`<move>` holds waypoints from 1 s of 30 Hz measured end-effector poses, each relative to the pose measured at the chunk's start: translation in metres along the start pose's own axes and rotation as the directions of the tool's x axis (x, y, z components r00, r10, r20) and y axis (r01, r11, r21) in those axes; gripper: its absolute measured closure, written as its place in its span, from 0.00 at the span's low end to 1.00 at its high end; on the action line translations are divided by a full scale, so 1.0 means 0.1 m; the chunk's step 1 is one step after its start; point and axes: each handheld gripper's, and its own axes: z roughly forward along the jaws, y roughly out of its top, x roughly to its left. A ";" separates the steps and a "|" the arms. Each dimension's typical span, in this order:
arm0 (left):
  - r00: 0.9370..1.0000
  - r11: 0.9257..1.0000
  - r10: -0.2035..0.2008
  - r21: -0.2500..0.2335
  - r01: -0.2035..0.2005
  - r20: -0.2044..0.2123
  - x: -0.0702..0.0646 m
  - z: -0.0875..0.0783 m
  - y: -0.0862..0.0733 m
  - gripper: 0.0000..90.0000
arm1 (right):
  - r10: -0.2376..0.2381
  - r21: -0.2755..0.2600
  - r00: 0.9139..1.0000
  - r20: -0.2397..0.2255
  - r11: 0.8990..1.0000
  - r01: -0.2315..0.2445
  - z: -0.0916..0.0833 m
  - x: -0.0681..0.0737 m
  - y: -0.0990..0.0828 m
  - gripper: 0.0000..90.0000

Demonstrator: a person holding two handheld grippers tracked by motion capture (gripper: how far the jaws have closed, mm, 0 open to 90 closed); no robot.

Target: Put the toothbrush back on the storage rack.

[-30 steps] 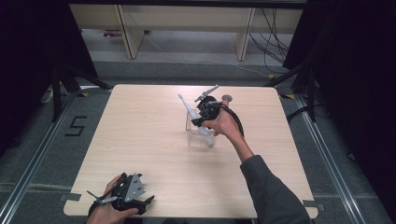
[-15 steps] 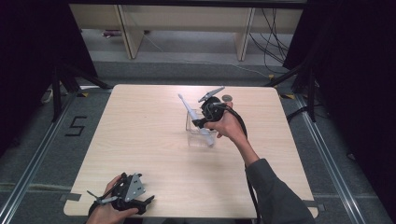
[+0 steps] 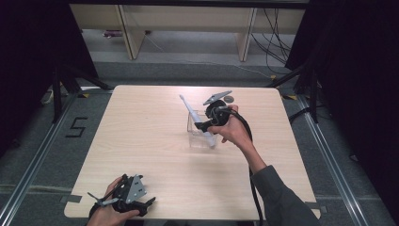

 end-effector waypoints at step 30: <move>1.000 1.000 -0.002 0.002 0.002 0.000 -0.01 0.01 0.00 0.17 | 0.030 -0.096 0.999 -0.022 0.995 -0.032 -0.26 0.09 -0.29 0.37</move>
